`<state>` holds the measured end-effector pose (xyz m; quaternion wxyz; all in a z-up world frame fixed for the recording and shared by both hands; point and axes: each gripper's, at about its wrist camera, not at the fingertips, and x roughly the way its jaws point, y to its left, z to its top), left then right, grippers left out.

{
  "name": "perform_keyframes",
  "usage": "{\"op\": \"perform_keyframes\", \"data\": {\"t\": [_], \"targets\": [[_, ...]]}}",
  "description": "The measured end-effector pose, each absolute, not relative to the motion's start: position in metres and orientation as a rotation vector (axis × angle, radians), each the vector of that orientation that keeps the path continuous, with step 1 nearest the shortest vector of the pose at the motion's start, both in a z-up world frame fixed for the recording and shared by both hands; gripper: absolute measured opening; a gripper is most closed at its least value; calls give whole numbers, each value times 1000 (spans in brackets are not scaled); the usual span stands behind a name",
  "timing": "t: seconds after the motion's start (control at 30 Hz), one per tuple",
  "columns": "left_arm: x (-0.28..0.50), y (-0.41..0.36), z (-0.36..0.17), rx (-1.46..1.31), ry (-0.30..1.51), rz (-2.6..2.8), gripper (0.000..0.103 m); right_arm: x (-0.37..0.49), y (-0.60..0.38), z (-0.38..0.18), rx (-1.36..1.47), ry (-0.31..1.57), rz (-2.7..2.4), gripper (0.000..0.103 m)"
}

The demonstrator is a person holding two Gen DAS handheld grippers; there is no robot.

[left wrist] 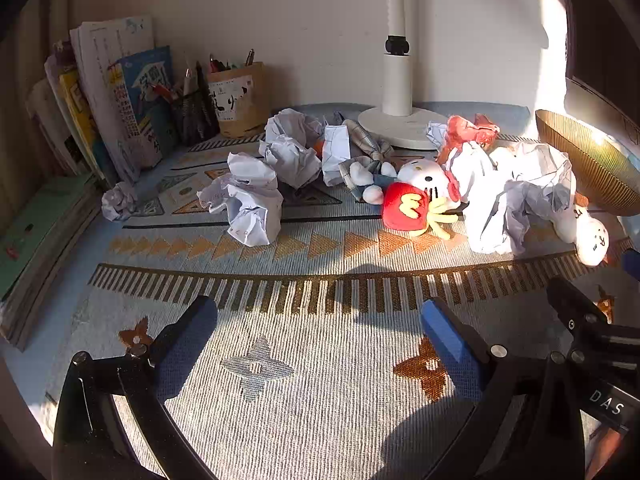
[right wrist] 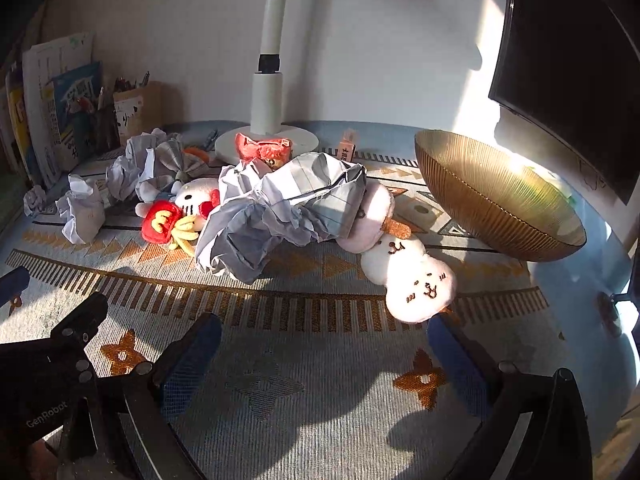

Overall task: Organize objects
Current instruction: 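Move both grippers toward the crumpled paper balls among the plush toys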

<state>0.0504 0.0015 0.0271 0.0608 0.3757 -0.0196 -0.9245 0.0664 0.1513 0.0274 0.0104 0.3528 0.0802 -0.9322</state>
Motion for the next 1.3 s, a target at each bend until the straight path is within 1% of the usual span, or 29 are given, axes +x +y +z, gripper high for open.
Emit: {"op": "perform_keyframes", "data": {"t": [0.17, 0.53, 0.83, 0.97, 1.17, 1.3], "targets": [[52, 0, 26, 1133, -10, -2807, 102, 66, 150, 28, 1098, 262, -2922, 103], [54, 6, 25, 1099, -86, -2803, 102, 65, 154, 28, 1102, 222, -2912, 103], [55, 2, 25, 1099, -78, -2809, 102, 65, 154, 29, 1104, 218, -2913, 103], [55, 1, 25, 1100, -68, -2808, 102, 64, 160, 31, 1098, 164, -2911, 103], [55, -5, 25, 1119, -14, -2817, 102, 65, 174, 32, 1094, 41, -2895, 103], [60, -19, 29, 1089, 96, -2817, 102, 65, 177, 34, 1084, 7, -2892, 103]]}}
